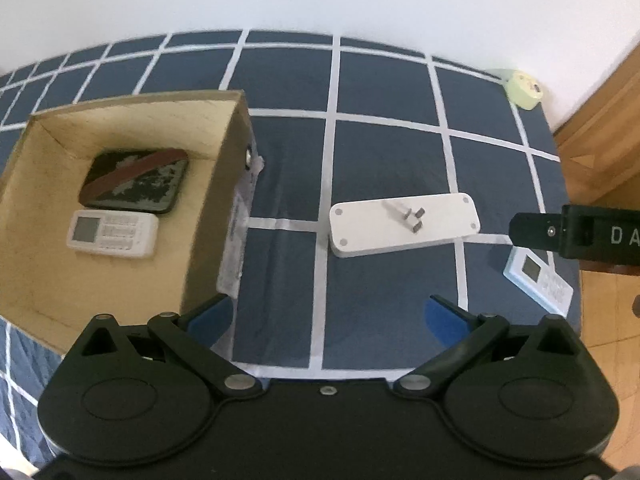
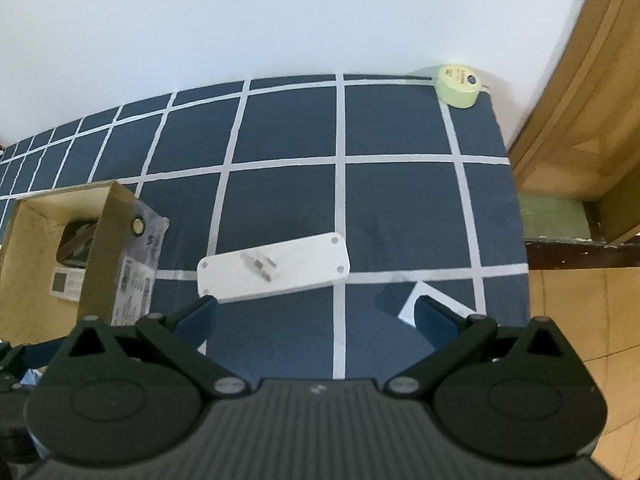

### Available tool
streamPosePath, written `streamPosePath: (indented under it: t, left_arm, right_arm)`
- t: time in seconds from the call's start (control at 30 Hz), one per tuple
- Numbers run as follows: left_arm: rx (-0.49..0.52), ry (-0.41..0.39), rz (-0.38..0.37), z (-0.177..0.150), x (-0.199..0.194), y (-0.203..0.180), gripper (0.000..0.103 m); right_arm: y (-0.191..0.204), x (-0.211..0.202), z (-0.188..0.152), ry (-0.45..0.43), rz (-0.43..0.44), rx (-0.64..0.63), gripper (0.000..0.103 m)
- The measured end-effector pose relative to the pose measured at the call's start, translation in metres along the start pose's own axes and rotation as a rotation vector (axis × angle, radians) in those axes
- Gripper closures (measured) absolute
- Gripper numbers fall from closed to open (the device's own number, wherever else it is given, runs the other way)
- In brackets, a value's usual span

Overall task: Organize objects
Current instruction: 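Move the right tool out of the box toward the white plug adapter, then close the right gripper on the white plug adapter and lift it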

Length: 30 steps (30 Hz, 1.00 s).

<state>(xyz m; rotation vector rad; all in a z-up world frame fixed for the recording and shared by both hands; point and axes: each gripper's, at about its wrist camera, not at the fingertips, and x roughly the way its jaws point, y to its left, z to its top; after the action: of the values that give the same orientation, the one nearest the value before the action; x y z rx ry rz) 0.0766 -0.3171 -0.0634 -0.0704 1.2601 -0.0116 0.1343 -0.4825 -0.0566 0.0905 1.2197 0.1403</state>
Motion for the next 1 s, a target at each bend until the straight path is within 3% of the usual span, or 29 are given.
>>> streamPosePath:
  t: [0.37, 1.0]
  left_arm:
    - [-0.010, 0.078, 0.001, 0.033, 0.068, -0.012, 0.000]
    - [0.005, 0.173, -0.045, 0.052, 0.134, -0.019, 0.000]
  right_arm:
    - [-0.006, 0.075, 0.035, 0.098, 0.022, -0.016, 0.000]
    - [-0.005, 0.147, 0.038, 0.209, 0.036, -0.024, 0.001]
